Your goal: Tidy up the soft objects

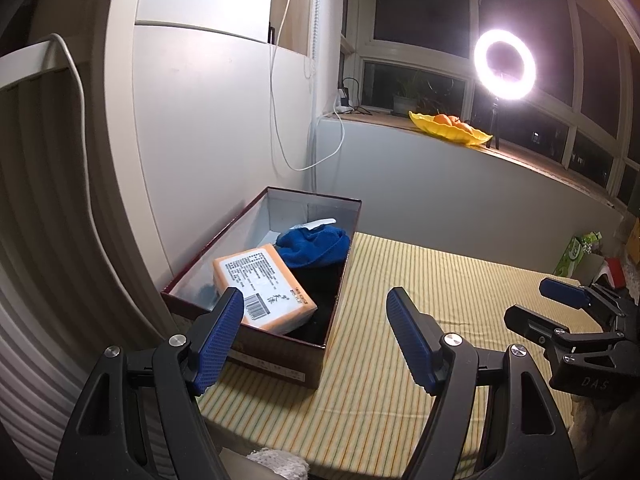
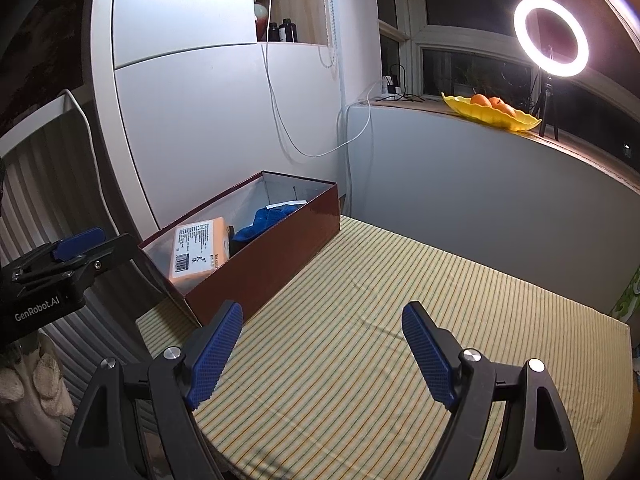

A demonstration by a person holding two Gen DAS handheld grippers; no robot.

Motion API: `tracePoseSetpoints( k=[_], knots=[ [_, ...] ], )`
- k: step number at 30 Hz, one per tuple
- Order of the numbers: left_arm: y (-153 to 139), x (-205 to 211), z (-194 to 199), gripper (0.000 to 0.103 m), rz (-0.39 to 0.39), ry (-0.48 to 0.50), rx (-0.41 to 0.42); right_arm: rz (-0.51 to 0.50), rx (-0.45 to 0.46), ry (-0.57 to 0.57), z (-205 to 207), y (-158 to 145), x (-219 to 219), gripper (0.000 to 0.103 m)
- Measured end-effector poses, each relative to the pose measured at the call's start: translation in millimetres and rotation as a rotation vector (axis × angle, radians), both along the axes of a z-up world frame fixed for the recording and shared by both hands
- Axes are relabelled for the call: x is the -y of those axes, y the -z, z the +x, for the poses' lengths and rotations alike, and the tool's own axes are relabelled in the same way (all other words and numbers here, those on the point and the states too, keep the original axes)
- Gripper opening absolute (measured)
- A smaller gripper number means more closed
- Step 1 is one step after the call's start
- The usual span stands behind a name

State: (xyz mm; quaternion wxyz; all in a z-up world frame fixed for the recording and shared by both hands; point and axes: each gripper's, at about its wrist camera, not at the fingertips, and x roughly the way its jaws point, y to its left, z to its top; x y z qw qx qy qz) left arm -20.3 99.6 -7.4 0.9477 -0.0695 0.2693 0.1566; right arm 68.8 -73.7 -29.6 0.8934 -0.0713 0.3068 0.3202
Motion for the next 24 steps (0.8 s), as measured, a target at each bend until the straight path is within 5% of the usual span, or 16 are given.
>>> tracePoseSetpoints(
  k=[24],
  knots=[
    [0.8,6.2,-3.2,0.074,-0.014,0.013,0.000,-0.007,-0.019,-0.010,1.2,7.4,3.8,0.079]
  ],
)
